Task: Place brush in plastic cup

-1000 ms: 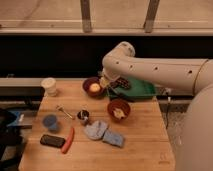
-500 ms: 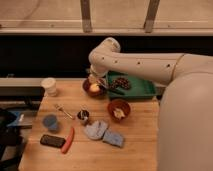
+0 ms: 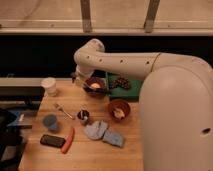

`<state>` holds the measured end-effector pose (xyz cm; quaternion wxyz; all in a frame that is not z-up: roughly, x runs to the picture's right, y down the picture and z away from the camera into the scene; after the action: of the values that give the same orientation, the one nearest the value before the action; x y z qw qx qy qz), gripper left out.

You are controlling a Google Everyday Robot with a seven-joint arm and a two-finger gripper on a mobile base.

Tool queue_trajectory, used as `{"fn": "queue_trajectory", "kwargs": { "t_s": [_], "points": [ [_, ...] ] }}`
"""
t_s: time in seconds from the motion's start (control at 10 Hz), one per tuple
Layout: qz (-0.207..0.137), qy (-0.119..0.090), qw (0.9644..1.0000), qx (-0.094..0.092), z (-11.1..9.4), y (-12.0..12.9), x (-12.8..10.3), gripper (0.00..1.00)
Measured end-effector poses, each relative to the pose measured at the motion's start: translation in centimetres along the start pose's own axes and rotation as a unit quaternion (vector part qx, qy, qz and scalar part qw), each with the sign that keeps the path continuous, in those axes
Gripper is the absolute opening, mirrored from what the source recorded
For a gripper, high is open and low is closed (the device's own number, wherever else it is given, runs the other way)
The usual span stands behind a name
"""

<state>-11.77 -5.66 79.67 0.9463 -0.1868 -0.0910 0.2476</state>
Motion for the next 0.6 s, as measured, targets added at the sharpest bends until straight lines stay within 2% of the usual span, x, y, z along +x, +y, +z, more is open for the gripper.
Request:
{"fn": "queue_trajectory", "kwargs": {
  "t_s": [0.3, 0.5, 0.6],
  "points": [
    [-0.053, -0.01, 0.9981, -0.03, 0.8, 4.1, -2.6, 0.0],
    [-0.114, -0.021, 0.9916, -0.059, 0.5, 6.9, -4.3, 0.0],
    [-0.156, -0.024, 0.9851, -0.069, 0.1, 8.0, -4.6, 0.0]
  ]
}}
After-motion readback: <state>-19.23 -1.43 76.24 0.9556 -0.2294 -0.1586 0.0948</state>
